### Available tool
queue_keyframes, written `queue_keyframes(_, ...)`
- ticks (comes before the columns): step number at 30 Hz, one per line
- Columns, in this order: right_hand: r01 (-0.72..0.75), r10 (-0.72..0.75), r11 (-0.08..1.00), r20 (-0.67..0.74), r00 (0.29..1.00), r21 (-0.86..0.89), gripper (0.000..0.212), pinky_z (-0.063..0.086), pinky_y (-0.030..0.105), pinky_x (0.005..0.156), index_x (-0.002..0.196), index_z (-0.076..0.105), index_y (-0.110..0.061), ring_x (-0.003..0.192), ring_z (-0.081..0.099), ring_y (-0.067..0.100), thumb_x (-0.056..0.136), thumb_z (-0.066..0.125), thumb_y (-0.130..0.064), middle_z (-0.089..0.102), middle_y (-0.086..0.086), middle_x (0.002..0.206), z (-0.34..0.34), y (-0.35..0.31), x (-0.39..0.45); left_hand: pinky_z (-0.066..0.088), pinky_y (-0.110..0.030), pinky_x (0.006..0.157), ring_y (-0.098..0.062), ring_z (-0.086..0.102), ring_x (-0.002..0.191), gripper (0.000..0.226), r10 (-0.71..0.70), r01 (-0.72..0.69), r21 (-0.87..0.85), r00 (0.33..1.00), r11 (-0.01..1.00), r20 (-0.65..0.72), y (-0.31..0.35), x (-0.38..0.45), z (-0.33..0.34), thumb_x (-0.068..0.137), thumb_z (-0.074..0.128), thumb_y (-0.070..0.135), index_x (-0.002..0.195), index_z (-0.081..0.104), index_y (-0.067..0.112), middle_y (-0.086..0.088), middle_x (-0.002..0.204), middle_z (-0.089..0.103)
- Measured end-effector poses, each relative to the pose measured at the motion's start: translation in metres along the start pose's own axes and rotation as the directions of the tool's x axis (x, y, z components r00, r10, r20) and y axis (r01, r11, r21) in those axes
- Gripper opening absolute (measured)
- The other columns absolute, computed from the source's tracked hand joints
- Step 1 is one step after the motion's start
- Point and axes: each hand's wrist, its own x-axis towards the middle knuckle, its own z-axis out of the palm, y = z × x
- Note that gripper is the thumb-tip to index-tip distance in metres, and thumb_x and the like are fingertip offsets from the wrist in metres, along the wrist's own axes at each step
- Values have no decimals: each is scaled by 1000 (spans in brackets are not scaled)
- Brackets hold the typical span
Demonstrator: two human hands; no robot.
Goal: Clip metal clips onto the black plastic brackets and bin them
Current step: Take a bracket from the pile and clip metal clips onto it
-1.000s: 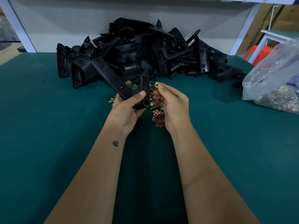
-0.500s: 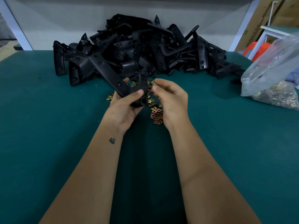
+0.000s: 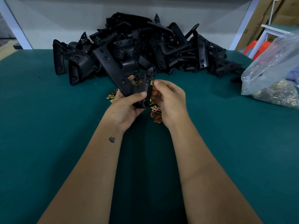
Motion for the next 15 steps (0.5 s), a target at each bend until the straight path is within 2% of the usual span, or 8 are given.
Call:
queue_keyframes(8,-68,66,992,14,998,110,15,53,22,59,81,66,-11,65,65,13,93,59,-4,70,3,72,1,-1,-1,58,-31,72,-16,71,99,57,-12,15,-66,999,998,48,-1,1,-3,69,70,-1,113,61,34,-2,113,73)
queue_keyframes(15,-77,73,995,58,996,69,15,55,24,63,81,65,-12,65,65,13,93,60,-5,70,1,71,5,0,-2,58,-31,70,-15,71,97,50,-10,12,-51,999,999,51,0,0,-4,68,68,-2,104,60,32,1,110,72)
